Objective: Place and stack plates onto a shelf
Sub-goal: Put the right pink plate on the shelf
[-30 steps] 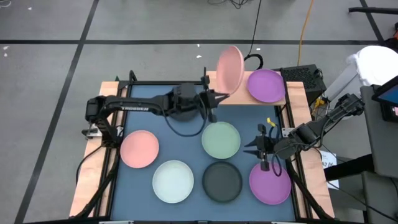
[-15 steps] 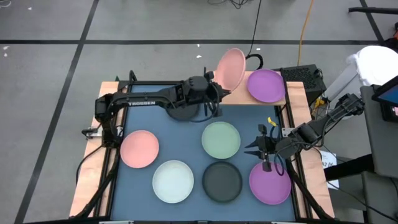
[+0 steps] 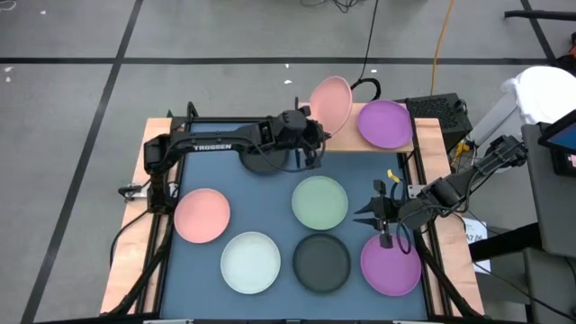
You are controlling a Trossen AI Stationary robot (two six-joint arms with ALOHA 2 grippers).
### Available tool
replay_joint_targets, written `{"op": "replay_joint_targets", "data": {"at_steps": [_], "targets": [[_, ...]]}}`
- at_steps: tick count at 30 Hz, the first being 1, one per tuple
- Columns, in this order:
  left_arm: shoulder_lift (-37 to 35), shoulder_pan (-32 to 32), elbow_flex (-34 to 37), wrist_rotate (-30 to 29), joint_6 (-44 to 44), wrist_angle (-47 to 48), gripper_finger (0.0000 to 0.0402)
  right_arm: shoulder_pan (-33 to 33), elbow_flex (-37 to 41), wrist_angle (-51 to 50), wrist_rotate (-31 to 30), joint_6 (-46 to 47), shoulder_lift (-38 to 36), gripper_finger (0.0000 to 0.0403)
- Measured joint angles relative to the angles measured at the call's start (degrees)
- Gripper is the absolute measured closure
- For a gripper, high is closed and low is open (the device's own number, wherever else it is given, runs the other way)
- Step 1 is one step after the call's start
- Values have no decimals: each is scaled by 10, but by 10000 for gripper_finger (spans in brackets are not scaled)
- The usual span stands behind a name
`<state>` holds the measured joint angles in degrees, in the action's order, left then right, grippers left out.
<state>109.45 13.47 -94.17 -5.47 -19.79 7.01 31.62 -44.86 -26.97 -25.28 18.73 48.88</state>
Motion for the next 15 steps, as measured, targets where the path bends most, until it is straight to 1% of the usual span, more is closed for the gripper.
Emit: {"op": "replay_joint_targets", "data": {"at_steps": [4,10,15], "targets": [[1,9,0,41,-4,19,394,0,0,0,0,1,0,330],[1,21,0,41,7,42,385,0,0,1,0,1,0,330],[1,26,0,42,-7,71,376,0,0,1,0,1,0,330]]}}
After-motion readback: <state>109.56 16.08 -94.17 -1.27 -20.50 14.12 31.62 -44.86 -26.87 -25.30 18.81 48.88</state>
